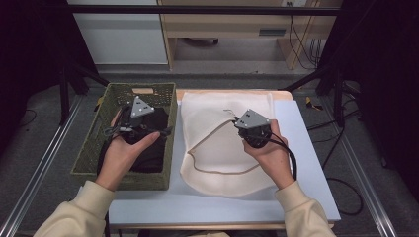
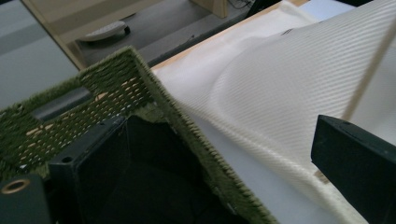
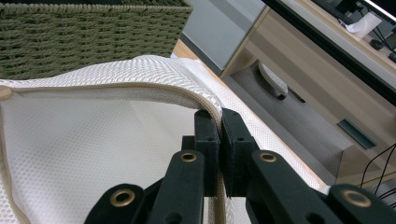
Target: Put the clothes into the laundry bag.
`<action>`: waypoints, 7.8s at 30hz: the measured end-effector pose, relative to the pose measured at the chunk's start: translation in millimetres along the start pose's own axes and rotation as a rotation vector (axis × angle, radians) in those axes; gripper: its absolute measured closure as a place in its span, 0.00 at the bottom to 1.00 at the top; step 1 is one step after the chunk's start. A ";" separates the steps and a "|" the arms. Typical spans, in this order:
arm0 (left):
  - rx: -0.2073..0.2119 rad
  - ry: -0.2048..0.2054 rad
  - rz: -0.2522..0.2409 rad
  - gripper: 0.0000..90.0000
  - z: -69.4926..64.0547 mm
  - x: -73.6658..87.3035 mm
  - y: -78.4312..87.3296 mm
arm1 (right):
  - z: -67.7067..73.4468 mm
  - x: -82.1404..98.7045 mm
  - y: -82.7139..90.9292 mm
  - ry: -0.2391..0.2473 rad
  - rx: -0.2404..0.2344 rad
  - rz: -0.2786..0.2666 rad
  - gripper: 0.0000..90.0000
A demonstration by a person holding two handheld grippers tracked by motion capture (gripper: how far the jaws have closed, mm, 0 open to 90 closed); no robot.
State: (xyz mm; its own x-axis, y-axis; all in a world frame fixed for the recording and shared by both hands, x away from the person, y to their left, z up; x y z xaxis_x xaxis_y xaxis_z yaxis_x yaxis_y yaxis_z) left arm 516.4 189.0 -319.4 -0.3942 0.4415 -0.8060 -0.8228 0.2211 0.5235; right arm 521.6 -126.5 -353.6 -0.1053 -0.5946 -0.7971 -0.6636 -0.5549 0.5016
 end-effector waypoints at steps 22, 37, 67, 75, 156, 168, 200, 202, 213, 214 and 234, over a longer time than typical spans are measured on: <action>-0.107 0.082 0.149 0.06 55.0 27.2 -31.5 | 4.5 -0.7 -0.4 0.016 0.003 0.007 0.96; -0.131 0.125 0.217 0.09 70.5 40.5 -44.3 | 4.5 -1.0 -1.1 0.025 0.000 0.012 0.96; -0.074 0.253 0.288 0.06 73.0 66.0 -98.7 | 9.5 -1.5 -4.4 0.029 -0.013 0.026 0.95; -0.073 0.272 0.300 0.06 70.6 73.8 -106.5 | 9.0 -1.1 -3.8 0.031 -0.010 0.030 0.95; -0.111 0.213 0.406 0.00 52.4 96.8 -130.3 | 13.4 -4.2 -2.1 0.065 -0.017 0.042 0.95; -0.121 0.244 0.414 0.00 54.1 100.2 -133.0 | 14.9 -3.9 -4.1 0.070 -0.022 0.048 0.95; -0.118 0.278 0.439 0.00 53.8 103.4 -134.3 | 15.7 -4.9 -3.8 0.076 -0.030 0.047 0.96; -0.117 0.289 0.445 0.00 53.9 104.1 -134.7 | 16.1 -4.7 -4.8 0.078 -0.032 0.048 0.96; -0.122 0.301 0.460 0.00 53.1 107.4 -138.5 | 15.1 -4.5 -4.0 0.074 -0.032 0.047 0.96; -0.121 0.300 0.461 0.00 53.2 107.5 -138.5 | 15.0 -4.2 -4.2 0.072 -0.033 0.048 0.96; -0.112 0.158 0.522 0.49 54.5 96.1 -137.0 | 14.3 -4.3 -3.4 0.073 -0.029 0.047 0.96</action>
State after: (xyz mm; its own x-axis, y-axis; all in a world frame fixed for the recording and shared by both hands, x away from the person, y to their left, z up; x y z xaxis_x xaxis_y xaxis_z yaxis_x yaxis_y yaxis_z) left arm 613.6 248.5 -453.5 -0.8104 0.3301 -0.4840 -0.5374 -0.0900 0.8385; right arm 513.7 -113.8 -356.7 -0.0813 -0.6608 -0.7462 -0.6373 -0.5412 0.5486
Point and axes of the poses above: each handheld gripper's, and its own axes: y roughly backward along the jaws, x roughly out of its underside, z roughly to its left, the point moved 2 cm from there along -y, roughly forward along the jaws, and after that the axes turned 11 degrees about -x, right-handed, at the moved point
